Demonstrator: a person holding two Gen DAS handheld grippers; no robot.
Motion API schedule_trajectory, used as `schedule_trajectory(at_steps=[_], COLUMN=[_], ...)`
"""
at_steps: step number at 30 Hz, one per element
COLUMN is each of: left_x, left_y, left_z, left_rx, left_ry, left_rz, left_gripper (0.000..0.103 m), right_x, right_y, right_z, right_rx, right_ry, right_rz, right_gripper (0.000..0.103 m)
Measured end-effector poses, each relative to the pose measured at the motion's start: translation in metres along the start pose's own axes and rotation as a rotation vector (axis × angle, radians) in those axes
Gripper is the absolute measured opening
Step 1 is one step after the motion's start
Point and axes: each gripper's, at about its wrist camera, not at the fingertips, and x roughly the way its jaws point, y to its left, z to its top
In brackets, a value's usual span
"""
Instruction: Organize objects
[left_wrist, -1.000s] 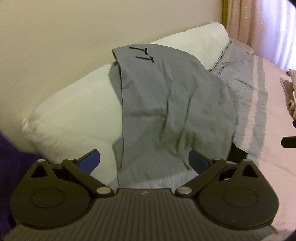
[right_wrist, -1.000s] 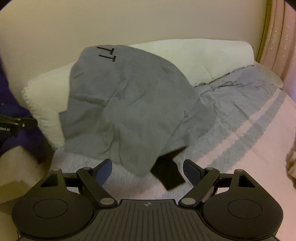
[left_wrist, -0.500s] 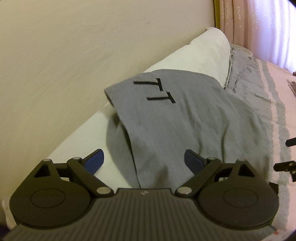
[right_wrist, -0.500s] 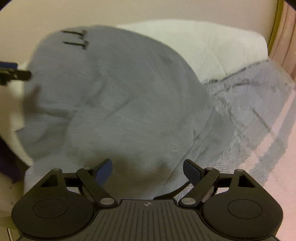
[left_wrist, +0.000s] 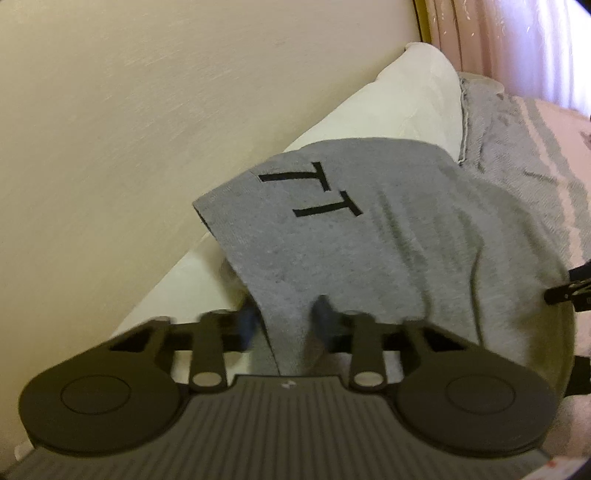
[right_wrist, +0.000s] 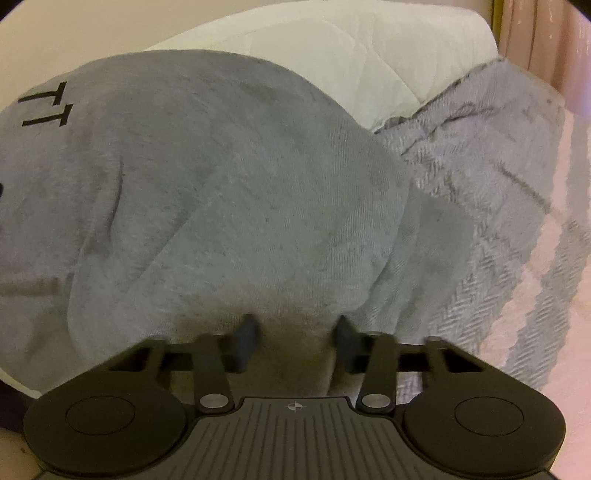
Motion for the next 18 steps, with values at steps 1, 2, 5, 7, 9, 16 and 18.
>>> schedule_trajectory(at_steps=[1,2,5,7,9,16,18], left_x=[-0.003,-0.008,-0.03,-0.047,-0.071,-0.181,-0.222], left_y=[-0.001,-0.002,-0.011,-0.024,-0.039,-0.111,-0.145], left_z=[0.001,0.003,0.007,0.009,0.011,0.008,-0.002], left_rx=[0.005,0.005,0.007,0.024,0.043,0.111,0.147], left_ry=[-0.003,-0.009,-0.039,-0.062,-0.09,-0.19,-0.215], left_rz=[-0.006,-0.015,-0.062,-0.094,-0.139,-0.342,-0.418], left_gripper=[0.011,0.008,0.006,0.005,0.005,0.004,0.004], right_x=[-0.004,-0.008,-0.025,-0.045,-0.067,-0.162,-0.199], right_y=[0.0,0.001,0.003,0.005,0.003,-0.038,-0.061], right_z=[0.002,0.004,0.008,0.006,0.001,-0.048,-0.079], right_rx=[-0.005,-0.005,-0.01,-0.028,-0.03,0.061,0.088], right_ry=[0.0,-0.003,-0.022,-0.043,-0.071,-0.149,-0.168], right_rz=[-0.005,-0.001,-0.001,0.006,0.016,-0.002,-0.027], right_gripper=[0.019,0.009,0.005,0.005,0.004,0.004,0.004])
